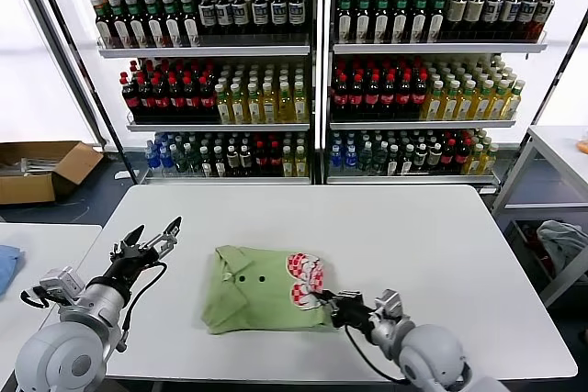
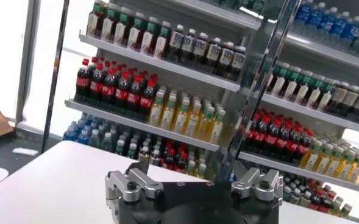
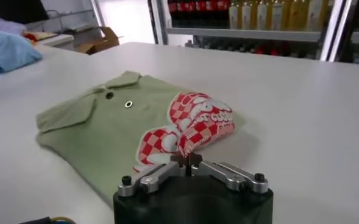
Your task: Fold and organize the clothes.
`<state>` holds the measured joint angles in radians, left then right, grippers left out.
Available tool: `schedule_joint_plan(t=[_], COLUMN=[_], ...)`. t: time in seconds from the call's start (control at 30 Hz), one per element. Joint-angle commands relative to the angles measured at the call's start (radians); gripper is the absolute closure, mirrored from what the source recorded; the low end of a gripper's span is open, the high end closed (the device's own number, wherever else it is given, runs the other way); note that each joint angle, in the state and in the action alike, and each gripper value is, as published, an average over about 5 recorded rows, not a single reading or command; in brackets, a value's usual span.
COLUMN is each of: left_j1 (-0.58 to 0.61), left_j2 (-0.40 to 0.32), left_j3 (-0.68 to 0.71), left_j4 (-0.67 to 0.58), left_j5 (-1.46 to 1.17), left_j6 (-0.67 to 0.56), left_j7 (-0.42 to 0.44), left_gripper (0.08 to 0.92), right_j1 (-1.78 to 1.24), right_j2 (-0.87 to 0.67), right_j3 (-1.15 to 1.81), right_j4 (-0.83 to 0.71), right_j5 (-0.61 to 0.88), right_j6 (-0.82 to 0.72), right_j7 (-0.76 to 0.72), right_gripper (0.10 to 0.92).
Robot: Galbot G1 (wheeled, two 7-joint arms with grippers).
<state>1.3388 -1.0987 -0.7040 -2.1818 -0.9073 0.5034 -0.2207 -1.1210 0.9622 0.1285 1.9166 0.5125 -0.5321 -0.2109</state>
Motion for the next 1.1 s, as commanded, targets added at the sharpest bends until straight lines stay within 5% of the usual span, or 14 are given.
schedule_joint_plan(t=[0.03,0.23,0.47,0.83,1.1], left_j1=[-0.008,-0.008,0.009,0.022,0.055], left_j2=[-0.011,-0.016,-0.011,-0.021,-0.024], left_j3=[0.002,0.009,0.006,0.023,-0.005], left_j4=[0.005,0.002,-0.007,-0.018,-0.027], left_j5=[0.01,0.009,0.009,0.021,0.02], left_j6=[0.004,0.011,0.011,0.012,0.011], left_j7=[0.002,0.0,0.002,-0.002,0.004], left_gripper=[0.177,0.177,0.177,0.177,0.177], right_j1=[-0.028,-0.095,-0.087,0.205,0.22], right_j2=[-0.243,-0.201,-0.153,0.246,0.291], right_j3=[0.186,0.271,0.283,-0.142,-0.272], right_j4=[0.0,0.112,0.196,-0.125,-0.201], right_j5=[0.014,-0.079,-0.022,-0.045,-0.207], right_j6=[0.023,-0.007,-0.022,0.107,-0.015], right_j7=[-0.098,-0.037,0.002,0.172,0.186], right_gripper=[0.896,0.87,0.684,0.363,0.207])
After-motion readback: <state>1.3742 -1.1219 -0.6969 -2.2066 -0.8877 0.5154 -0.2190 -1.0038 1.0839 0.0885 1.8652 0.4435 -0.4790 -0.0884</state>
